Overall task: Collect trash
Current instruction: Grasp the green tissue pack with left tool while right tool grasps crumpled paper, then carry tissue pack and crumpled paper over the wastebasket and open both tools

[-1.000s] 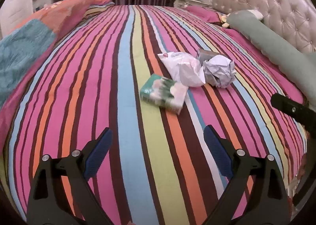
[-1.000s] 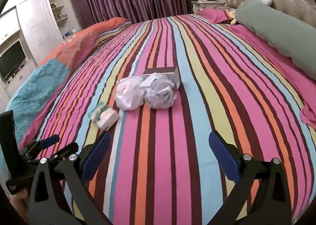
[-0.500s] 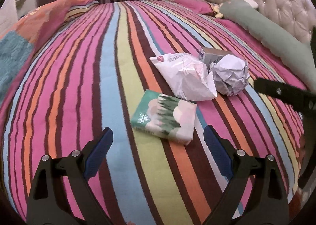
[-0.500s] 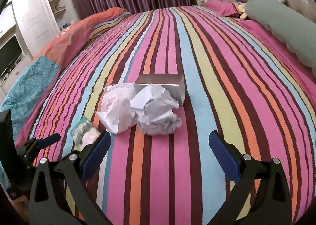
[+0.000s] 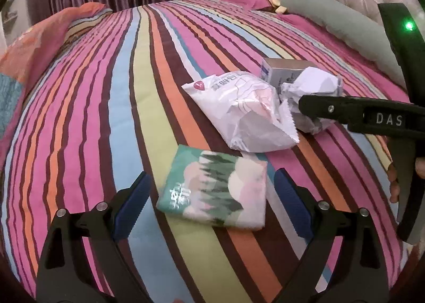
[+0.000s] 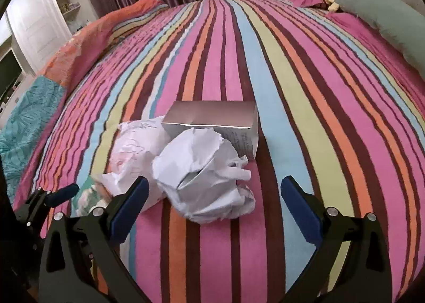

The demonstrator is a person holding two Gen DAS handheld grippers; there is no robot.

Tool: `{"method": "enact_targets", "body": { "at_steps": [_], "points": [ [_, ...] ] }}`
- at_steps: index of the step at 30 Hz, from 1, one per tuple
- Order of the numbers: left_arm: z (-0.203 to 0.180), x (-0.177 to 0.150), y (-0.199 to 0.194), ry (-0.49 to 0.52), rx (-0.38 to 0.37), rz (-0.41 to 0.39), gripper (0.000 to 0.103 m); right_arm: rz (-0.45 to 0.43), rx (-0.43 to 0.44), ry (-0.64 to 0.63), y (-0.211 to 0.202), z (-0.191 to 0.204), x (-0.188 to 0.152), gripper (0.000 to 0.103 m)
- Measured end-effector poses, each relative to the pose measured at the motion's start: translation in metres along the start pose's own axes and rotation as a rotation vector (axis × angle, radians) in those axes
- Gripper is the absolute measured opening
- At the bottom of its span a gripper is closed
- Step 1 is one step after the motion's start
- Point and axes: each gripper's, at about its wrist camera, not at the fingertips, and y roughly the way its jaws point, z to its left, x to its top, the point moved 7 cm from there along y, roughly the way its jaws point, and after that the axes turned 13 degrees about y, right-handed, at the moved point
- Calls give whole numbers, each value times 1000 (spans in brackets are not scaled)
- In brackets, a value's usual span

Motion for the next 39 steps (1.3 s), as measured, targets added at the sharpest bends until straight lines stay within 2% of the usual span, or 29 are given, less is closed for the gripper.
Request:
{"method": "enact_targets", "body": {
  "at_steps": [2,4,7,9,10,11,12,13,14,18,28,39],
  "points": [
    [1,0,7,3,25,22,90,14,-6,5,6,-2,0,95],
    [2,-2,15,-16,15,60,91,22,-11,9,10,-3,0,95],
    [4,-4,21,-65,15,73,90,27,-19,3,12,-4,0,94],
    [4,-4,24,-76,39,83,90,40,-16,-3,15,-4,-1,84],
    [3,-4,25,-76,54,88,90,43,-12,-9,16,-3,-1,76],
    [1,-5,26,-69,68,101,88,40,-22,-14,17,-3,-1,63],
    [-1,-5,25,-68,71,96,85,34,-25,-15,15,-2,0,59],
    [-2,-5,23,-70,76,88,73,41,-14,-7,13,-1,-1,57],
    [-1,-7,19,-77,89,82,72,47,-12,0,12,-1,-3,56],
    [-1,-18,8,-115,73,70,71,40,-11,-16,0,-3,-13,55],
    [-18,-60,-50,-215,75,10,71,-22,43,137,-58,-42,-45,54],
    [-55,-121,-105,-284,41,3,71,-49,131,212,-125,-43,-95,54]
  ]
}}
